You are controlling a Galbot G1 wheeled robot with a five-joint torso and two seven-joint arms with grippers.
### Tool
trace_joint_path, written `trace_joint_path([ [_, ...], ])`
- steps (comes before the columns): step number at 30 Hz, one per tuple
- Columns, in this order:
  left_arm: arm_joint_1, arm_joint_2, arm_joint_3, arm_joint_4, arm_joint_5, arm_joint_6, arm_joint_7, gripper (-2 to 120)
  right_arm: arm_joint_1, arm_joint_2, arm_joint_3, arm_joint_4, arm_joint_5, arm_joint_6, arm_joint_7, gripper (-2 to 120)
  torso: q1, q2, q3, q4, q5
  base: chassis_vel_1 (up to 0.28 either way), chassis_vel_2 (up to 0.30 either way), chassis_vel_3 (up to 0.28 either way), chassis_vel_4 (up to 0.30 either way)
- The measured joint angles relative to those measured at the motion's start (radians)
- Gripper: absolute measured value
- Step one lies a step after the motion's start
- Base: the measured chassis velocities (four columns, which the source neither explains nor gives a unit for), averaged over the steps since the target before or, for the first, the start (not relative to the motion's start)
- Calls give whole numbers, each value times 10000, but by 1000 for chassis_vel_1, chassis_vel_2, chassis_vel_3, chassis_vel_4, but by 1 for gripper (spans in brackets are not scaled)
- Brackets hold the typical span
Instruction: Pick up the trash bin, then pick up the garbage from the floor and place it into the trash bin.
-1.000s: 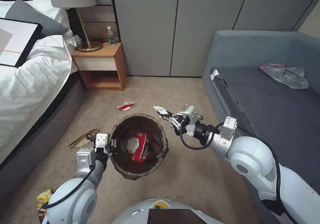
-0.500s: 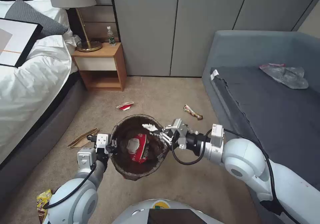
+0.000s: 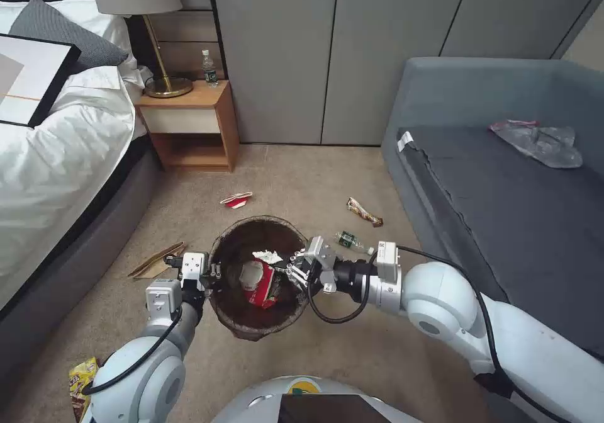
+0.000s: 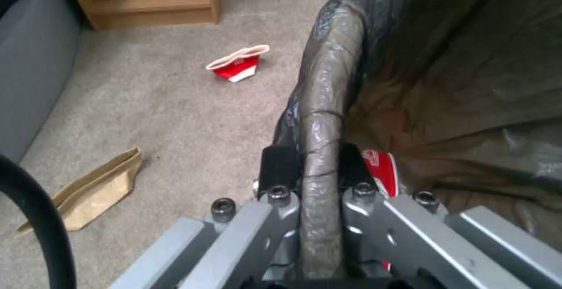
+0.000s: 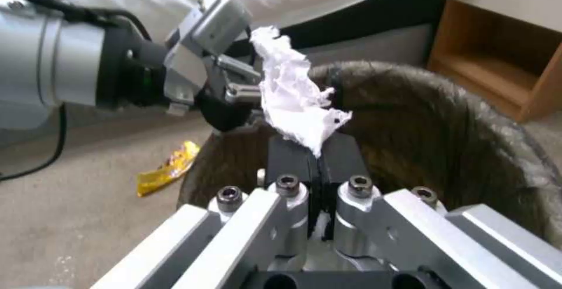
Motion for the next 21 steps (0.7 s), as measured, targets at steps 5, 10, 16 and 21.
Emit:
trace_joint_path([
  [5, -6, -13, 9, 0, 12, 4, 7, 2, 94, 76, -281, -87, -142, -33, 293, 21, 0, 0, 0, 0, 0, 0, 0, 0, 0],
  [10, -10, -17, 8, 0, 14, 5, 10, 2, 116, 133, -403, -111, -184, -66, 445, 37, 0, 0, 0, 0, 0, 0, 0, 0, 0],
  [16, -24, -35, 21, 0, 24, 6, 15, 2, 143, 205, -599, -175, -314, -77, 640, 61, 0, 0, 0, 0, 0, 0, 0, 0, 0],
  [21, -26, -37, 22, 0, 28, 5, 22, 2, 154, 227, -615, -187, -330, -81, 685, 76, 0, 0, 0, 0, 0, 0, 0, 0, 0],
])
